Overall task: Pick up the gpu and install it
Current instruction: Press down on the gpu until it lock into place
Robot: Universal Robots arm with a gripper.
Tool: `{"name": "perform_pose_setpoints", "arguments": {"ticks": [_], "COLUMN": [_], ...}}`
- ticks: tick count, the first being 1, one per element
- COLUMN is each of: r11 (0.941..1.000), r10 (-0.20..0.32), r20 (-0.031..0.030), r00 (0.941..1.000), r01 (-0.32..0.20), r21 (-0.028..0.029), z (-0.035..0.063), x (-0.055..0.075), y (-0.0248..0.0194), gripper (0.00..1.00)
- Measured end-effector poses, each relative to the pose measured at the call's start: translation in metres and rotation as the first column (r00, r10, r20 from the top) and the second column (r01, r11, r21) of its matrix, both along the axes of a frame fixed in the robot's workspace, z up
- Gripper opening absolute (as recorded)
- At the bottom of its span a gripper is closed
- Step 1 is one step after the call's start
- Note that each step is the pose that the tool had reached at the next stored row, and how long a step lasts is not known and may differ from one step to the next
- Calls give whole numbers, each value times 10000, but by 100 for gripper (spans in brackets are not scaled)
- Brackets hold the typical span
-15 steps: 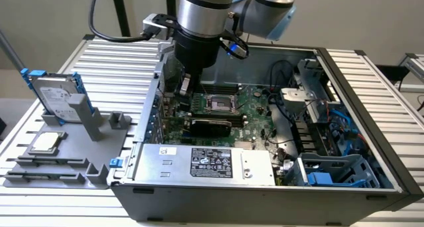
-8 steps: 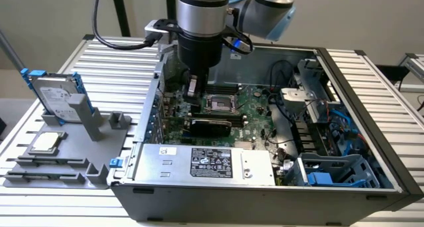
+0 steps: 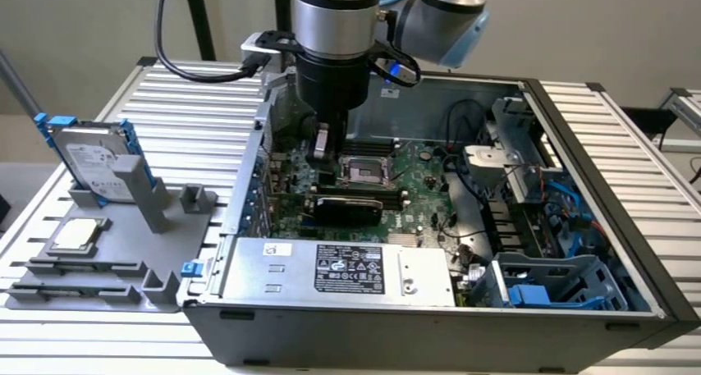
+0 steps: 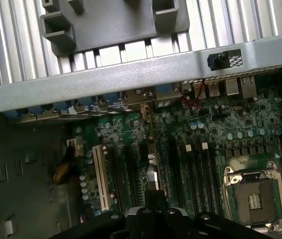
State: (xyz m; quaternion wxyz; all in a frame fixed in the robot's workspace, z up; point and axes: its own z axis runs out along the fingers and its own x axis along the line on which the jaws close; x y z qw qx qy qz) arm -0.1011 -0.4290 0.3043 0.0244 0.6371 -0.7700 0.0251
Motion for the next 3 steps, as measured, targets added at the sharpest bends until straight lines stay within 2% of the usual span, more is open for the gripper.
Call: {"name": "perform_pose_setpoints", "arguments": {"ticks": [3], "r11": [10000], "r10": [-1], "r20": [0], "r00": [10000], "r01": [1], "r21": [0], "z": [0], "x": [0], "y": [0], "gripper": [11]}}
